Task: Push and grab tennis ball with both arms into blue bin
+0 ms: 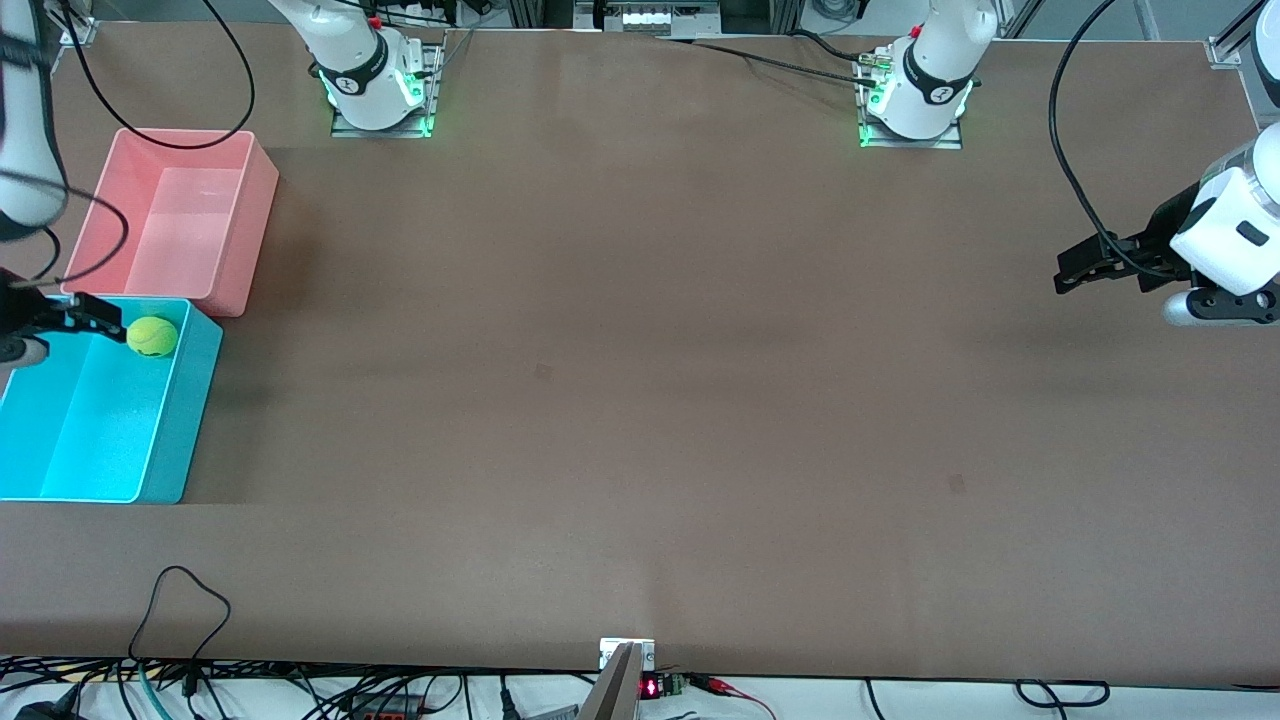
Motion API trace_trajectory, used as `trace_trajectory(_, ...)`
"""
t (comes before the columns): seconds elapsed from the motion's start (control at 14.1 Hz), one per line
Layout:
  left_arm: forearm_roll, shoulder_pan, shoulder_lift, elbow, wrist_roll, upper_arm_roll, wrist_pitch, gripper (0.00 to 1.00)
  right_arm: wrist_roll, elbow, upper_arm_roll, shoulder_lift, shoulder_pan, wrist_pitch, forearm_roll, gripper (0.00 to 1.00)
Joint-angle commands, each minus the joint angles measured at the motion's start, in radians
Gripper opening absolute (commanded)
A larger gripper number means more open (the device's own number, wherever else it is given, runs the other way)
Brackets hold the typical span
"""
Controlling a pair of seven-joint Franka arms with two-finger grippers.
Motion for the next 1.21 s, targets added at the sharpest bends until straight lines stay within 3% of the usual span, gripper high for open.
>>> trace_trajectory(0.0, -0.019, 0.01, -0.01, 0.006, 0.015, -0.001, -0.015, 1.0, 0.106, 0.08, 0.021, -0.062, 0.051, -0.175, 0.026, 1.0)
trace_trajectory(0.36, -0.019, 0.01, -0.01, 0.006, 0.015, -0.003, -0.014, 1.0, 0.359, 0.21, 0.046, -0.115, 0.205, -0.467, 0.018, 1.0)
trace_trajectory(1.14, -0.019, 0.008, -0.01, 0.006, 0.015, -0.003, -0.014, 1.0, 0.388, 0.207, 0.038, -0.122, 0.236, -0.487, 0.02, 1.0)
